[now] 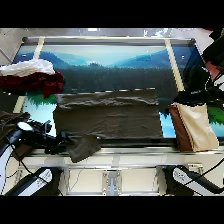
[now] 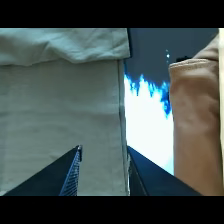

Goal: Fold the shirts.

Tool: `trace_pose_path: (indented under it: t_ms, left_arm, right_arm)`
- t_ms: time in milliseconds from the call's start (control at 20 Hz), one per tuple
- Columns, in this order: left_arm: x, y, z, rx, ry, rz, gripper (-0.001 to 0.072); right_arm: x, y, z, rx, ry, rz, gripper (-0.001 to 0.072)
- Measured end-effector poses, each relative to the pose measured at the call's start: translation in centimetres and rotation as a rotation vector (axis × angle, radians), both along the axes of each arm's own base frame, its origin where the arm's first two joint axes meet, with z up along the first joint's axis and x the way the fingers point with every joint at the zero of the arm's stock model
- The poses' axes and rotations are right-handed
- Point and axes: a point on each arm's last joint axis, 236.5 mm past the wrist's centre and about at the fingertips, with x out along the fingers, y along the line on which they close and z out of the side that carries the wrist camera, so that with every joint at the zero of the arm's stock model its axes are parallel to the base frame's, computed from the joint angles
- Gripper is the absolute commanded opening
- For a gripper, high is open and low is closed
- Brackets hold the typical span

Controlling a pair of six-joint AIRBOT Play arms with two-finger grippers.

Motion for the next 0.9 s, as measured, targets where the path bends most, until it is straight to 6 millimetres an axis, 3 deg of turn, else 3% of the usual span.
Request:
trace_pose_path:
  t_ms: [50, 100, 250, 300, 500, 650, 750, 900]
  left_arm:
    - [-0.1, -0.5, -0.2, -0.01, 0.007, -0.008, 0.0534]
    - [-0.2, -1.0, -0.4, -0.018, 0.013, -0.018, 0.0442]
    - [0.0, -1.8, -1.2, -0.009, 0.006, -0.048, 0.0052]
    - [0.3, -2.1, -1.4, -0.008, -0.006, -0.046, 0.001]
    - [1.2, -2.7, -1.0, -0.014, -0.05, -0.037, 0.0011]
    - [1.5, -2.9, 0.0, -0.017, -0.095, -0.043, 0.0011]
    - [1.8, -3.0, 0.7, -0.015, -0.13, -0.048, 0.0011]
    - [2.1, -3.0, 1.6, -0.01, -0.175, -0.052, 0.001]
  right_arm:
    - [0.0, 0.1, 0.0, 0.004, -0.002, 0.0, 0.0347]
    - [0.1, 0.2, 0.1, 0.008, -0.004, 0.0, 0.0346]
    - [0.1, 0.4, 0.1, 0.017, -0.004, 0.002, 0.0346]
    - [0.0, 0.4, 0.1, 0.019, -0.002, 0.004, 0.0346]
    - [-0.3, -1.0, 1.3, -0.026, -0.026, -0.012, 0.0347]
    - [-3.0, -4.2, 1.4, -0.039, -0.005, -0.114, 0.0348]
    - [-6.1, -4.8, -1.2, 0.03, 0.076, -0.195, 0.0348]
    - [-10.4, -3.0, -7.0, 0.194, 0.236, -0.278, 0.0352]
